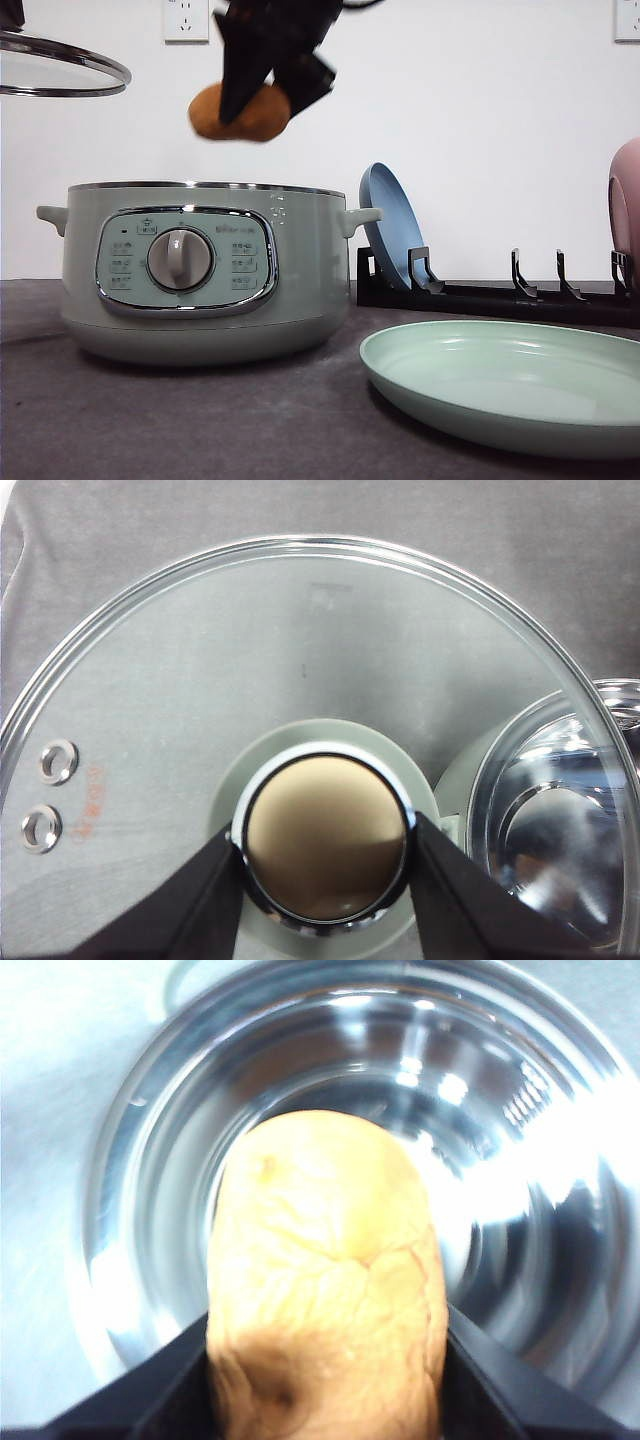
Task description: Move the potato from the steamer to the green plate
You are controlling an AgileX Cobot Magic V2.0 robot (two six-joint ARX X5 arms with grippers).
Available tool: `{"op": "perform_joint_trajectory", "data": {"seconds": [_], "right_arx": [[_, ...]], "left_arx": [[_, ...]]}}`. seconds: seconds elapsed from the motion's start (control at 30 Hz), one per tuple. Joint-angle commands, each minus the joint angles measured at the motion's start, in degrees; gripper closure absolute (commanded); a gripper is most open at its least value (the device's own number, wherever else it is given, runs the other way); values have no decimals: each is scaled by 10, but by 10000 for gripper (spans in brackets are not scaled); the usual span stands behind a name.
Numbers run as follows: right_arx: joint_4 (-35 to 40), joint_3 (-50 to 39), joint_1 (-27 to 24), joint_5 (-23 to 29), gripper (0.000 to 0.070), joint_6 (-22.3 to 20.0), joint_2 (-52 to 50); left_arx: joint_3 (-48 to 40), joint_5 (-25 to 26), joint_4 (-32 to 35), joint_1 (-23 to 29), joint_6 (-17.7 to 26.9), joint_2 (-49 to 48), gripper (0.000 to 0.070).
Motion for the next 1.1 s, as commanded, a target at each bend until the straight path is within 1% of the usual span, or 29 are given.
{"op": "perform_joint_trajectory", "data": {"seconds": [0.0, 0.03, 0.13, 0.27, 0.43, 0.7, 0.8, 0.9, 1.07], "right_arx": [[-26, 15, 4, 24, 526, 2, -8], [-34, 13, 3, 34, 526, 4, -20], [-40, -7, -3, 39, 524, 15, -67], [-44, -72, -12, 49, 524, 16, -151], [-44, -184, -23, 70, 524, 21, -270], [-31, -395, -44, 72, 524, 52, -436], [-5, -485, -49, 61, 524, 66, -486], [45, -576, -50, 39, 524, 87, -525], [149, -718, -51, 33, 524, 144, -559]], "left_arx": [[26, -1, 24, 0, 0, 3, 700], [26, -1, 24, 0, 0, 3, 700], [26, -1, 24, 0, 1, 3, 700], [26, -1, 24, 0, 1, 3, 700], [26, -1, 24, 0, 0, 3, 700], [26, -1, 23, 0, 0, 3, 700], [26, -1, 23, 0, 0, 3, 700], [26, -1, 23, 0, -1, 3, 700], [26, 0, 22, -1, -1, 3, 700]]}}
